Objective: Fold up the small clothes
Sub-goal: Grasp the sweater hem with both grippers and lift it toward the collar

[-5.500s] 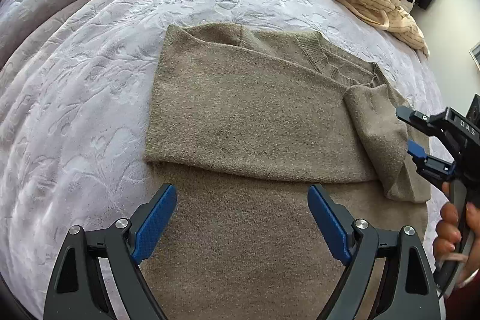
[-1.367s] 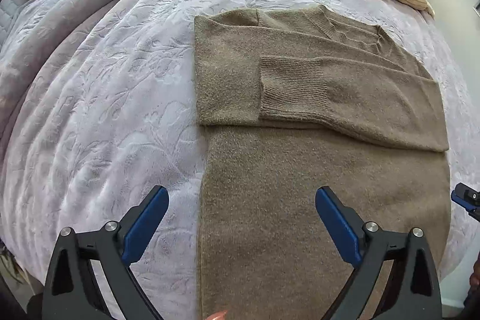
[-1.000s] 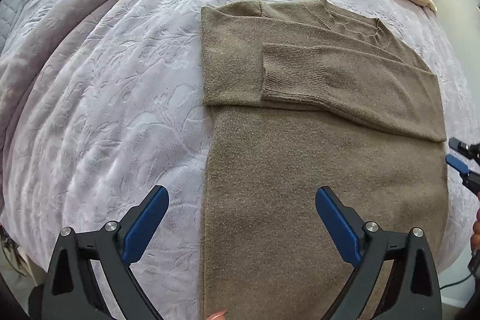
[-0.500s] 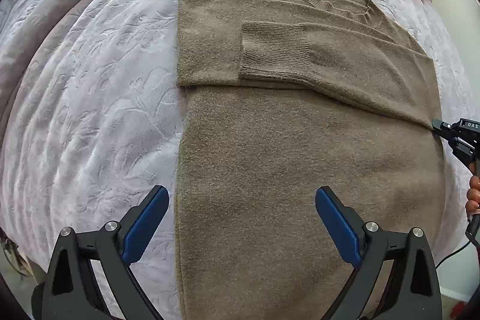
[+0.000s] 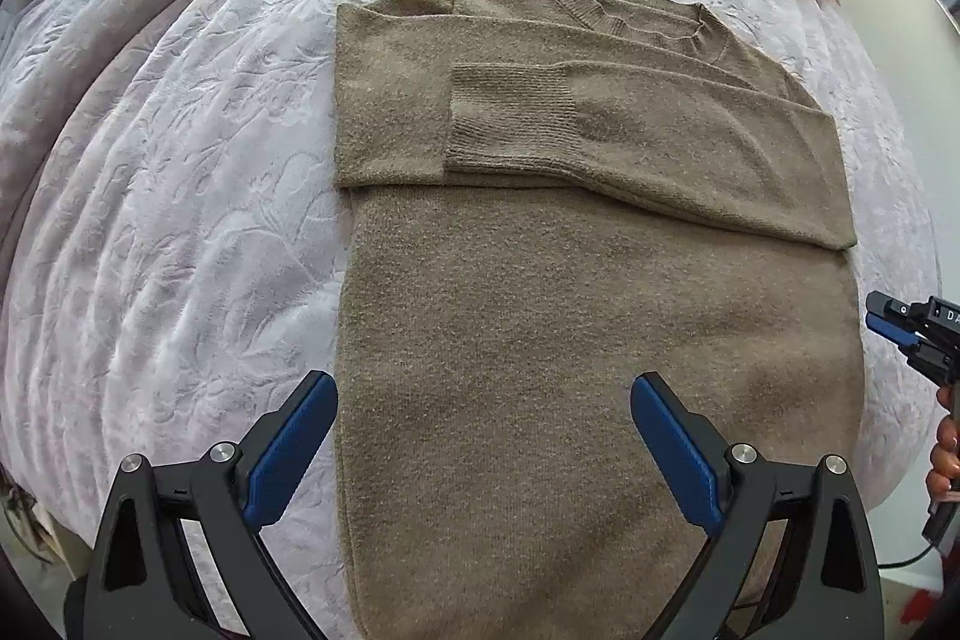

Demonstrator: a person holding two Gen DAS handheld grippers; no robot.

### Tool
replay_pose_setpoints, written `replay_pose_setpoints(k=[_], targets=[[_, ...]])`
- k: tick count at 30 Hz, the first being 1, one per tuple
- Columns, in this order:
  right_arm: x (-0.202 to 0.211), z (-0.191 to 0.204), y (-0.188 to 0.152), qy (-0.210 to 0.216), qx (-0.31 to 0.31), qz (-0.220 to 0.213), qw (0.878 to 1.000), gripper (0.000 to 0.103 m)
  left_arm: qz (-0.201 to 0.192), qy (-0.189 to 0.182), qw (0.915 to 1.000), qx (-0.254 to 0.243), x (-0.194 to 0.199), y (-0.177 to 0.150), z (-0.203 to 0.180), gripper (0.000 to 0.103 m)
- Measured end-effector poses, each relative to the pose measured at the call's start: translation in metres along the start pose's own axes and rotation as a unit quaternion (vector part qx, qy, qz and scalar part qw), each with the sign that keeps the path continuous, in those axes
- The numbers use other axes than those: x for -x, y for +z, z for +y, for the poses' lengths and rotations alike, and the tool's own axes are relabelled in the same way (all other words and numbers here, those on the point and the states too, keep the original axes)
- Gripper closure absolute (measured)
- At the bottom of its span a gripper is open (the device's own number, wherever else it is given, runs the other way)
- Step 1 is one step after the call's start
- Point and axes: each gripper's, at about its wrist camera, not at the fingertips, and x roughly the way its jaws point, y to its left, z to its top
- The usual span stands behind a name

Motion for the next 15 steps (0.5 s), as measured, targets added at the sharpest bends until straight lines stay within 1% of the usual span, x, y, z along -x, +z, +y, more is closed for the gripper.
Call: replay_pose_setpoints(k=[3, 5, 9, 15], targets=[[0.004, 0.004, -0.014, 0.003, 0.001, 0.007, 1.0, 0.069, 0.004, -0.002, 1.0, -0.001, 0.002, -0.002, 0.001, 0.005], [0.005, 0.009, -0.022, 0.004, 0.006, 0.012, 1.0, 0.061, 0.006, -0.001, 1.0, -0.002, 0.003, -0.005, 0.002, 0.005], [0.007, 0.021, -0.04, -0.002, 0.025, 0.021, 0.999, 0.06, 0.015, 0.002, 0.9999, -0.007, 0.004, -0.011, 0.001, 0.005], [0.006, 0.038, -0.064, 0.009, 0.037, 0.042, 0.998, 0.06, 0.022, -0.007, 0.9994, -0.025, 0.007, -0.023, 0.002, 0.005]])
